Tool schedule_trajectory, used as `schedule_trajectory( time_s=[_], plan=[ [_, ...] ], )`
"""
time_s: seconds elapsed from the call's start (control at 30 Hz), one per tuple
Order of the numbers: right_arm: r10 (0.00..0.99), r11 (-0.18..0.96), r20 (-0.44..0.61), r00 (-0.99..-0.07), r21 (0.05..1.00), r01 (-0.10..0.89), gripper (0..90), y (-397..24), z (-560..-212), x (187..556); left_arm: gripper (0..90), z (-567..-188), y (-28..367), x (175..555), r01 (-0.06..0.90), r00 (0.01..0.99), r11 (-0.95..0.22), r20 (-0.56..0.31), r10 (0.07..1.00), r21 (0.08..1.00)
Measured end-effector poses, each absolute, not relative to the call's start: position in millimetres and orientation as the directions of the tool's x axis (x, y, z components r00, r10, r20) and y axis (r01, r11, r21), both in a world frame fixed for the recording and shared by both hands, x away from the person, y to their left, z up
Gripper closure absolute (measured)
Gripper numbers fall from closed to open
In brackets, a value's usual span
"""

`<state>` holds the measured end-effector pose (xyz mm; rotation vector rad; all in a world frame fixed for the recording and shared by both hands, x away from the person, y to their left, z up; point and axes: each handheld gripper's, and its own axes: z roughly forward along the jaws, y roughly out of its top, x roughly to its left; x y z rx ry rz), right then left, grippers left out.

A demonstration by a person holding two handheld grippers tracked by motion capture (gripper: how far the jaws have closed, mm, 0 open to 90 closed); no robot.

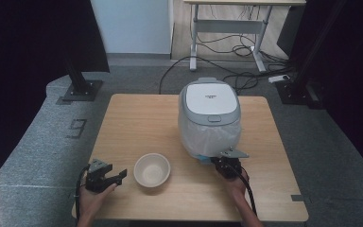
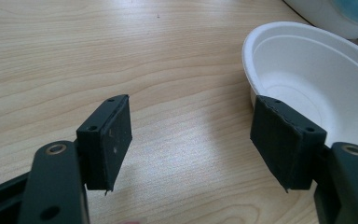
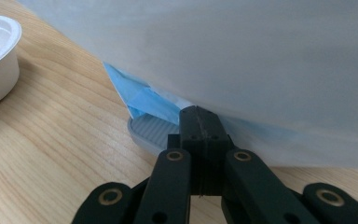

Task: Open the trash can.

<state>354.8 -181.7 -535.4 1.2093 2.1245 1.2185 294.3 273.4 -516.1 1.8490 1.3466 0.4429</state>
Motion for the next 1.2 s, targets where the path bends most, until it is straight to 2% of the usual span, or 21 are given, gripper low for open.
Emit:
schedule_trajectory(
  time_s=[0.27,0.77,1.2],
  plan=[
    [0.848,0.225,0.068,-0.525,0.852,0.473,89.6,-178.9,-540.5,352.1,29.5,-516.6,272.5,293.9,0.639,0.377,-0.128,-0.163,0.912,0.759],
    [0.855,0.285,0.03,-0.519,0.807,0.517,89.6,-171.7,-542.6,351.7,29.5,-518.6,269.1,294.0,0.648,0.386,-0.143,-0.161,0.908,0.748],
    [0.853,0.276,0.051,-0.52,0.801,0.531,89.6,-173.4,-545.6,352.8,29.5,-519.2,269.4,294.2,0.65,0.387,-0.144,-0.162,0.908,0.746]
  ],
)
